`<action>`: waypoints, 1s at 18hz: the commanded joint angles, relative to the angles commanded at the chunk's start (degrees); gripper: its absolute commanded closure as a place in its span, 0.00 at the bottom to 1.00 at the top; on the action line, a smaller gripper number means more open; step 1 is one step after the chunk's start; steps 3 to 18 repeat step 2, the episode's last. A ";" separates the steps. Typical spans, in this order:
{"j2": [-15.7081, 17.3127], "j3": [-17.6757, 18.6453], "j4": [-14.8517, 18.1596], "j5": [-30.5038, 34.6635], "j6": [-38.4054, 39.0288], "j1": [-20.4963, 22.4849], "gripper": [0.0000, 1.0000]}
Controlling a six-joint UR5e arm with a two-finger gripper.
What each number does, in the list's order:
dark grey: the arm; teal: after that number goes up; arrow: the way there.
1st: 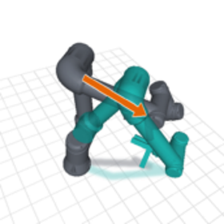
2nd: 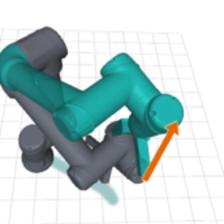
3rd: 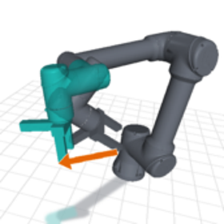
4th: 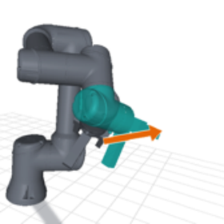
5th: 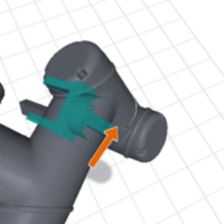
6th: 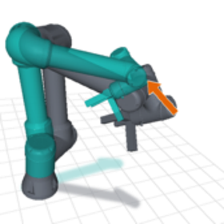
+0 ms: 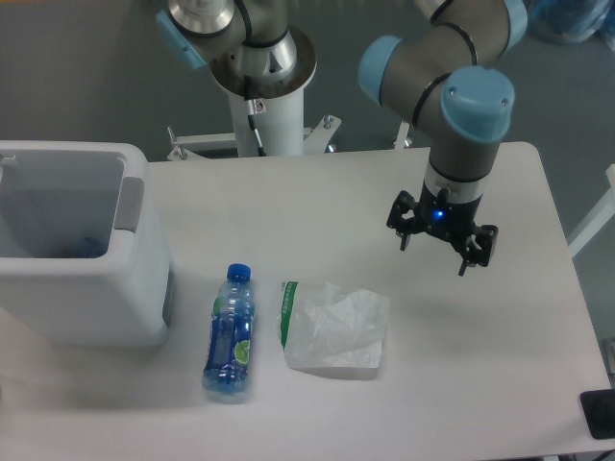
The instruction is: Open the trash can
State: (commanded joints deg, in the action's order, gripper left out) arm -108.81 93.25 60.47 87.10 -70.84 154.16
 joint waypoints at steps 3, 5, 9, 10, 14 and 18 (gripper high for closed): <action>0.00 0.09 0.00 0.09 0.17 0.00 0.00; 0.00 0.09 0.00 0.09 0.17 0.00 0.00; 0.00 0.09 0.00 0.09 0.17 0.00 0.00; 0.00 0.09 0.00 0.09 0.17 0.00 0.00; 0.00 0.09 0.00 0.09 0.17 0.00 0.00; 0.00 0.09 0.00 0.09 0.17 0.00 0.00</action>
